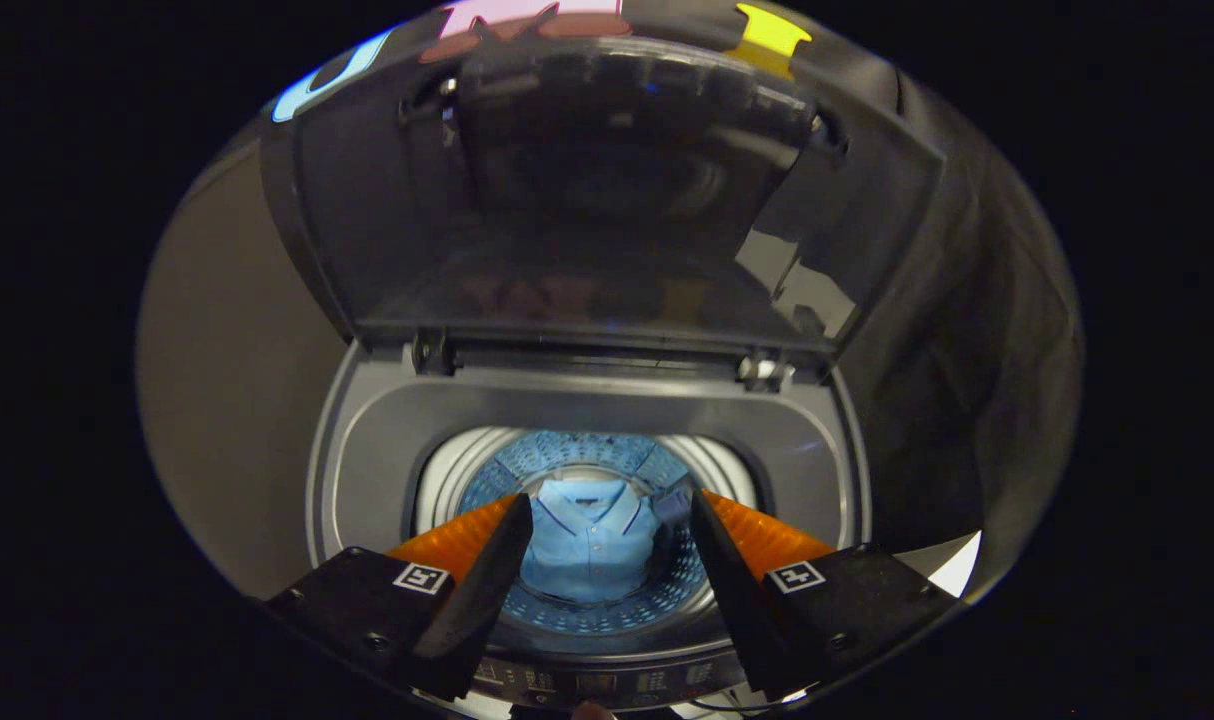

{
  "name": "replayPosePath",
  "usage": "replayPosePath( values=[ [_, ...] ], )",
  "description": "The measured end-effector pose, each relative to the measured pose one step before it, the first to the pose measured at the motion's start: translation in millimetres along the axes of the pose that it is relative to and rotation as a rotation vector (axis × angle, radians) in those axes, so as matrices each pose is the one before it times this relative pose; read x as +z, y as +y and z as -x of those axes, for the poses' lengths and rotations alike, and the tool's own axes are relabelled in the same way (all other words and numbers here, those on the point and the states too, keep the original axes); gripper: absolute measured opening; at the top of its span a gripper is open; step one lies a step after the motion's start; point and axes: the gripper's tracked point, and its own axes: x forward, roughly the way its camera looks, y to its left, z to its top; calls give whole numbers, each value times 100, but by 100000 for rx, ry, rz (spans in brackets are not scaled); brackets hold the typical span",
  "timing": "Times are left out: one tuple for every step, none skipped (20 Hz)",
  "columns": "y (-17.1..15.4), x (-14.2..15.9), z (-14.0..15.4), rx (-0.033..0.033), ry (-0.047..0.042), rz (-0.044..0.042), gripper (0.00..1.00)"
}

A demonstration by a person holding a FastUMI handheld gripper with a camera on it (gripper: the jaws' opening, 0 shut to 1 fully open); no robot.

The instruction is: Put the clothes into the washing machine and then close the washing machine lid.

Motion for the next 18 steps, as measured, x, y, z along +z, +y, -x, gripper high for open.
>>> replayPosePath(
  values=[
    [-127,1196,700,-526,-2262,-220,99],
    [-217,1258,755,-348,-2304,18,99],
    [-362,1287,820,-843,-2219,290,99],
    [-244,1225,1014,-126,-2015,-34,99],
    [-133,1077,550,89,-1888,-765,99],
    [-121,1150,576,90,-1802,-1375,99],
    [-146,1144,531,610,-1993,-1166,99],
    [-149,1192,510,66,-2039,-1140,99],
    [-154,1333,439,-93,-2168,-411,99],
    [-166,1194,382,-362,-1656,-46,99],
    [-124,1147,407,-226,-1461,167,99],
    [-43,1291,260,-79,-1502,-211,99],
    [140,1452,273,338,-1645,-594,99],
    [163,1464,176,439,-1759,-780,99],
    [62,1355,-44,-85,-1609,-515,99],
    [-91,1261,-321,-258,-1155,-189,99],
    [42,926,-309,-107,-5,156,99],
    [47,781,-339,94,-172,-381,99]
  ],
)
